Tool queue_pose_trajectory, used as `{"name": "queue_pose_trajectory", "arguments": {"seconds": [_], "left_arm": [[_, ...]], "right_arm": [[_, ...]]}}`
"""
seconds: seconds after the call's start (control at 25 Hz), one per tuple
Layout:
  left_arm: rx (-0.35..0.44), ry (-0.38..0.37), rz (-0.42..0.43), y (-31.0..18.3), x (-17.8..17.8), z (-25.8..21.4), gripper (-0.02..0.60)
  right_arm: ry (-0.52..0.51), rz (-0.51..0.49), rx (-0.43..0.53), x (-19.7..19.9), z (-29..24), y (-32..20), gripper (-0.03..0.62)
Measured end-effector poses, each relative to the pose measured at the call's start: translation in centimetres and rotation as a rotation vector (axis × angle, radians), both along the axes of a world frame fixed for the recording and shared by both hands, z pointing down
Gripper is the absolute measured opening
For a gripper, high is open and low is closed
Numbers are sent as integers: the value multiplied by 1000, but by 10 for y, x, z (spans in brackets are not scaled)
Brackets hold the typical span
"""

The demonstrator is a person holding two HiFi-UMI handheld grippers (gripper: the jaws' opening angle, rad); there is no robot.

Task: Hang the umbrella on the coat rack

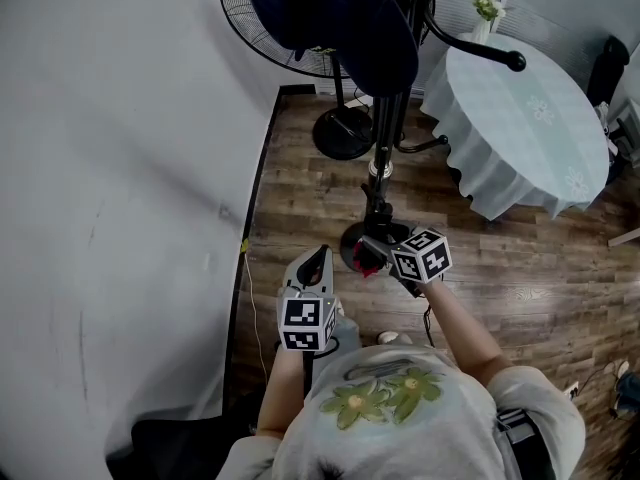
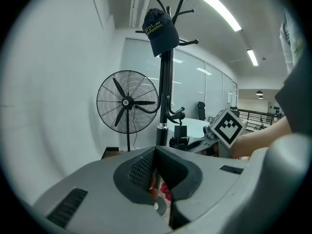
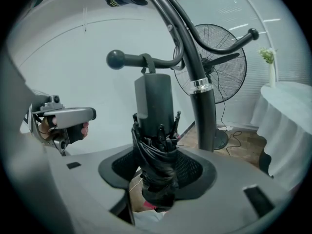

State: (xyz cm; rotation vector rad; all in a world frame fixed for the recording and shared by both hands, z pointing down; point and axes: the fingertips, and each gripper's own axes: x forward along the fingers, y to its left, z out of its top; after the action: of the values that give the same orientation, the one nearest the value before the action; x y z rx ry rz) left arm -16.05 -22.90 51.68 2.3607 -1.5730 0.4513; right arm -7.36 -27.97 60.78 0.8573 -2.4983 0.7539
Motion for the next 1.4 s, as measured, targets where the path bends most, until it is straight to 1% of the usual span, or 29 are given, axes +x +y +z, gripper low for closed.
{"name": "queue_pose_trajectory", "arguments": {"seconds": [0.28,0.52,1.16,1.4], "left_arm": [[-13,-3,11,7,5,4,14],[-27,-7,11,13,6,9,14],[-49,-8,-3,24,13,18,14],[-59,-18,-17,26,13,20,14]], "right_arm": [[47,8,17,7,13,-10,215],[67,5,23,6,23,-15,215],[144,12,47,11,51,-23,218],[128,33,93,13,56,-30,221]]}}
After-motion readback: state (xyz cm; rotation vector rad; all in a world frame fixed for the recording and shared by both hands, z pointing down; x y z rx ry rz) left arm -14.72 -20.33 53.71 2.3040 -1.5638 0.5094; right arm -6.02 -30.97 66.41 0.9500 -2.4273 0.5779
